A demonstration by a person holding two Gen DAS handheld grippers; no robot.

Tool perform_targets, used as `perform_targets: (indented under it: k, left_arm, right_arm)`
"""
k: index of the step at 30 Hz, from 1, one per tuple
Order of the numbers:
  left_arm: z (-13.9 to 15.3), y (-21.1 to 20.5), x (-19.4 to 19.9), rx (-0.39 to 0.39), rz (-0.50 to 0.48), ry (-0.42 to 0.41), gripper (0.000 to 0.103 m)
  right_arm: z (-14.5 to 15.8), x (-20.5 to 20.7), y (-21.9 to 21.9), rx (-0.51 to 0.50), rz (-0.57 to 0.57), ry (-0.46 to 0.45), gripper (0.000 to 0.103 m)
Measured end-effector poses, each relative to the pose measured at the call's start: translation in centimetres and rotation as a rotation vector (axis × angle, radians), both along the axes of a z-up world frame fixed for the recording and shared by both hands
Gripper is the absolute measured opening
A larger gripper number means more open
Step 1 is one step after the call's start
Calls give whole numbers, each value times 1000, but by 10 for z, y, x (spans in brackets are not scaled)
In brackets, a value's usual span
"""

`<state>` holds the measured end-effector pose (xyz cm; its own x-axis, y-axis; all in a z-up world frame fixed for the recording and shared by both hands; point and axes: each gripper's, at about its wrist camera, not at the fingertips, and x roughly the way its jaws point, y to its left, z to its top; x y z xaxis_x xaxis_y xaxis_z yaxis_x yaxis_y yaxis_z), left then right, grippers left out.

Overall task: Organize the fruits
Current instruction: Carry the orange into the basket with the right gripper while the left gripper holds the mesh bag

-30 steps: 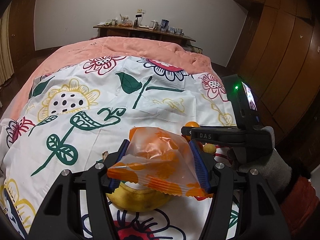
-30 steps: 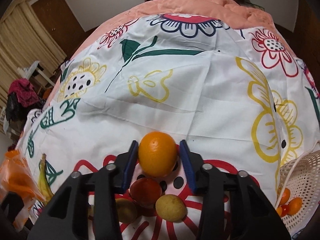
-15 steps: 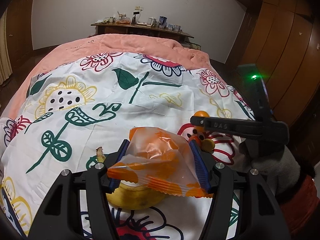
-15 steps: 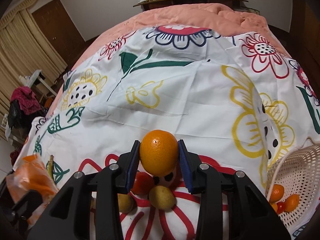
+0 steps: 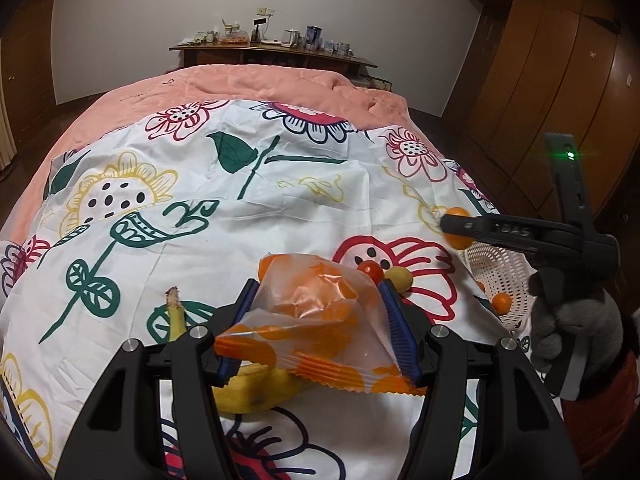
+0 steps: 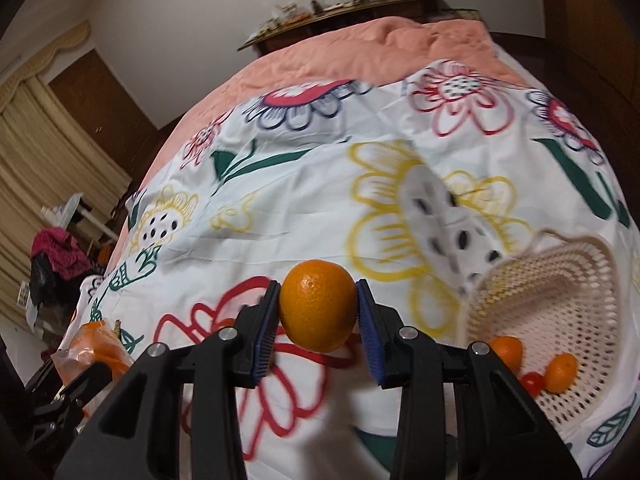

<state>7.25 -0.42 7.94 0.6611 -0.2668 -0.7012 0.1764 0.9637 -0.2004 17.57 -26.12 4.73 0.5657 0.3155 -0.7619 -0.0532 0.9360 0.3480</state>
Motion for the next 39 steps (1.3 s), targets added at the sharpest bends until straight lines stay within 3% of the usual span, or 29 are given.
perform_targets:
  k: [7, 21, 39]
  left_arm:
    - [2, -10, -2, 5, -20, -4, 62]
    - [1, -32, -5, 25, -68, 8, 62]
    - [-5, -52, -5, 46, -104, 30, 62]
  right_arm:
    - [-2, -15, -52, -6, -96, 2, 38]
    - [-44, -22, -126, -16, -257, 89, 38]
    - [-88, -18, -153, -17, -315, 185, 39]
